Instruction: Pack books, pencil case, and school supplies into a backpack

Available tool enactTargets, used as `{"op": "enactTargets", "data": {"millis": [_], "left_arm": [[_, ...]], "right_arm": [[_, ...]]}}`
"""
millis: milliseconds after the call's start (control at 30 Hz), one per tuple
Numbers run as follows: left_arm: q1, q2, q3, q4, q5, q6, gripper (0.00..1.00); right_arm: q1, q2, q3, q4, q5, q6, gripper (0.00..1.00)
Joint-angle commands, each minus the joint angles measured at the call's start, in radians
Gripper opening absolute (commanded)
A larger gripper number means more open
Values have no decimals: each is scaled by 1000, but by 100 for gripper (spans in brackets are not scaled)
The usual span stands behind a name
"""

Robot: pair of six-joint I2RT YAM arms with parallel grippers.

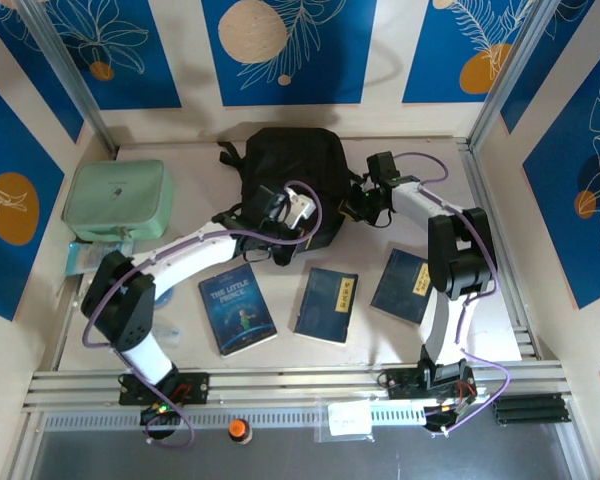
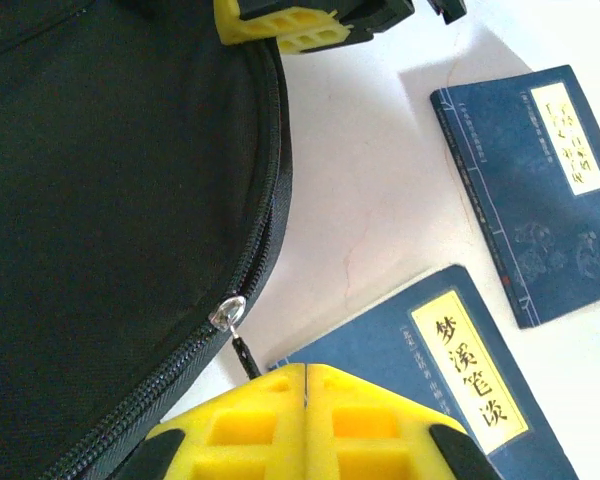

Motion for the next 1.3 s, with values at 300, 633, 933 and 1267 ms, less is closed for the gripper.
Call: {"op": "enactTargets", "data": {"millis": [300, 633, 933, 1267], "left_arm": [[70, -32, -15, -171, -109, 21, 0], [126, -68, -47, -177, -27, 53, 0], [34, 4, 61, -114, 93, 63, 0], [-14, 49, 78, -63, 106, 48, 0]], "right_arm": [[-71, 65, 92, -33, 108, -116, 4], [-71, 53, 101, -46, 86, -104, 17], [-70, -249, -191, -10, 4, 183, 63], [23, -377, -390, 103, -64, 418, 68]]}}
